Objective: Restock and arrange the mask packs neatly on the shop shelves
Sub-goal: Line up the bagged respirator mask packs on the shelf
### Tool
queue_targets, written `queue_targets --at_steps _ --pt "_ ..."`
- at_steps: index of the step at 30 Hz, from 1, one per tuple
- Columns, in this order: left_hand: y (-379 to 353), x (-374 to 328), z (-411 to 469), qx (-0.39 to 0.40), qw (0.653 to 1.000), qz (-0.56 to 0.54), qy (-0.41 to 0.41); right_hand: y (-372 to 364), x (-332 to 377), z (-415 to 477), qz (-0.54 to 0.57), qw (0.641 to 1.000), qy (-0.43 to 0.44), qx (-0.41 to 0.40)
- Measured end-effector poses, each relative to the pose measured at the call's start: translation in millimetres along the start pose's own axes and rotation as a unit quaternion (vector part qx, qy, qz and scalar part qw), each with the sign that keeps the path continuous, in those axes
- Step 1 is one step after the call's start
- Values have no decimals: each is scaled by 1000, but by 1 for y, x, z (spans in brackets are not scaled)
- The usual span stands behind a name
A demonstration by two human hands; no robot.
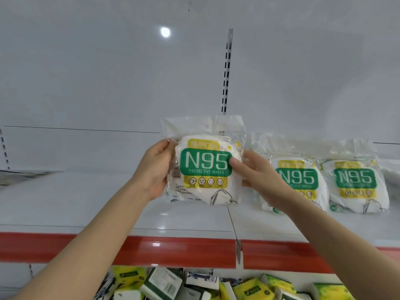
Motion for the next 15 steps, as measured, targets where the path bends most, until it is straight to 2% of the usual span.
queue_targets --at_steps 4,6,9,15 --pt "-12 4 -3 -5 1000 -17 20 26 3 -11 78 996 19 -40" --pt "-28 2 -9 20 999 -15 24 43 1 -16 99 993 24 -62" --pt "-64 -5 -21 82 995 43 -30 76 -2 -24 107 989 26 -98" --pt "-146 -7 -33 128 981 96 -110 157 -7 -49 94 983 34 -157"
Point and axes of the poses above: each hand's wrist, its own z-axis towards the middle knuckle, its own y-axis out of the back of the hand, x = y × z, the point moved 8 cm from there along z, towards the middle knuckle, and after that the axes turned 14 degrees about -y, right-handed, at the moved point
